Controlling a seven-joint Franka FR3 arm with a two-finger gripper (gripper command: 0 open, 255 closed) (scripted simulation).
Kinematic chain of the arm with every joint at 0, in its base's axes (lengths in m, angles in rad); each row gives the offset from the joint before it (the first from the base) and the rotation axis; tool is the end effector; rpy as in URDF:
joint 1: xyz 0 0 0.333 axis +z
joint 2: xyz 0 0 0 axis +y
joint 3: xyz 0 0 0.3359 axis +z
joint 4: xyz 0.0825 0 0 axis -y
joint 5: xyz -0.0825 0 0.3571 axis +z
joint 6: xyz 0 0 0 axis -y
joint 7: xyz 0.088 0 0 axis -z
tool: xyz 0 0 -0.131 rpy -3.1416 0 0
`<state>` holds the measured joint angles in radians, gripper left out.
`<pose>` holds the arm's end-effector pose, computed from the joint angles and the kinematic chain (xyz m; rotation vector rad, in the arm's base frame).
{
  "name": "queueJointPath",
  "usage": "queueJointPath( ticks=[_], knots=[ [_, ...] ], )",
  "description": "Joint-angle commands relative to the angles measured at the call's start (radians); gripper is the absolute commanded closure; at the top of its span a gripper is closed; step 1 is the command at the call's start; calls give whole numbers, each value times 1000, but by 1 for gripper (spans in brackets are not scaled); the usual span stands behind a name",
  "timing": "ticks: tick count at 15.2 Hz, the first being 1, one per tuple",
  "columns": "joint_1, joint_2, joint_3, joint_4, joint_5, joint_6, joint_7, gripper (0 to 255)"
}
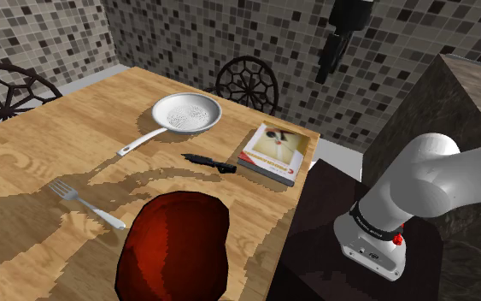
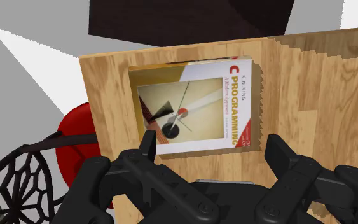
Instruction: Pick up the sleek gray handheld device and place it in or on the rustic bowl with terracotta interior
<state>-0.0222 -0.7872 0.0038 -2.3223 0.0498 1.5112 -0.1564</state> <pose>0.2592 0.0024 0.5908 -3.0850 -0.2151 0.0304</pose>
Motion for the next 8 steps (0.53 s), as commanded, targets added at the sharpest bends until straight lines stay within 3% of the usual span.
queueJointPath(
  ticks=[1,8],
  knots=[
    [0,0,0,0,0,0,0,0],
    [57,115,103,-71,42,205,36,0]
  ],
)
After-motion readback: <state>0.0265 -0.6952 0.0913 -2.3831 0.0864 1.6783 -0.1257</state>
